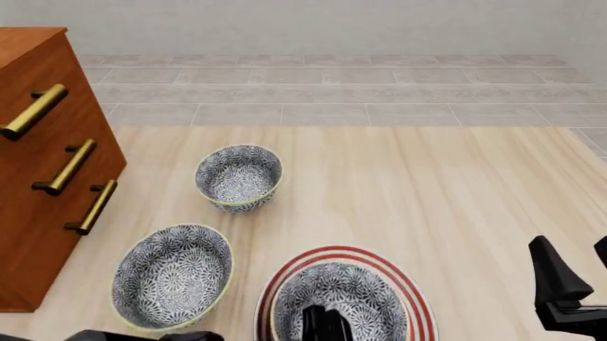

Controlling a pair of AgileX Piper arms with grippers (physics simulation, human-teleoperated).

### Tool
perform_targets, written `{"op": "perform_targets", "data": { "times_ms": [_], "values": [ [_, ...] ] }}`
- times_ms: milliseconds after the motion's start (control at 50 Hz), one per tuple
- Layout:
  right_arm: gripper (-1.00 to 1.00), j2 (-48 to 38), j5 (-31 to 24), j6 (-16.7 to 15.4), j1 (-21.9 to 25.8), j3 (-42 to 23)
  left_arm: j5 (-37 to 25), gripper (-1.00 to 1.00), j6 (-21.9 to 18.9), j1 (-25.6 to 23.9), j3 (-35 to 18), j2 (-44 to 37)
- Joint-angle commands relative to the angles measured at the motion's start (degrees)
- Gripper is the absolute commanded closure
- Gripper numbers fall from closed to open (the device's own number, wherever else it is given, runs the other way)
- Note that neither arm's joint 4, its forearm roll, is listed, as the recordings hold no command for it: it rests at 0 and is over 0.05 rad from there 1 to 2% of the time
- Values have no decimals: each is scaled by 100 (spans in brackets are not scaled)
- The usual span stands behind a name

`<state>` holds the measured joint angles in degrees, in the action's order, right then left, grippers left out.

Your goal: Put the bowl at the front on the plate.

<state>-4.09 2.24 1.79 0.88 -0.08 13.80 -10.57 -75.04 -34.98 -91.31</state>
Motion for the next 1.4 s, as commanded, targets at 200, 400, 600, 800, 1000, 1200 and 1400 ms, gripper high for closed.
{"op": "perform_targets", "data": {
  "times_ms": [200, 400, 600, 800, 1000, 1200, 1400],
  "values": [
    [-100, 35, -40, -24, 2, 1, 358, 100, 219, -66, 239, -70],
    [-100, -20, -1, -59, 43, 1, 198, -100, 327, -212, 286, 174],
    [-100, -96, 63, -72, 54, 3, -36, -100, 340, -261, 249, 432],
    [-100, -62, 34, -72, 51, 2, -338, -100, 331, -284, 155, 836],
    [-100, -51, 26, -81, 60, 2, -1446, -100, 351, -568, -434, 2072],
    [-100, -30, 8, -88, 54, 0, -2093, -100, 96, -487, -925, 2735],
    [-100, -6, -11, -82, 40, 3, -2268, -100, -262, 159, -1171, 3278]
  ]
}}
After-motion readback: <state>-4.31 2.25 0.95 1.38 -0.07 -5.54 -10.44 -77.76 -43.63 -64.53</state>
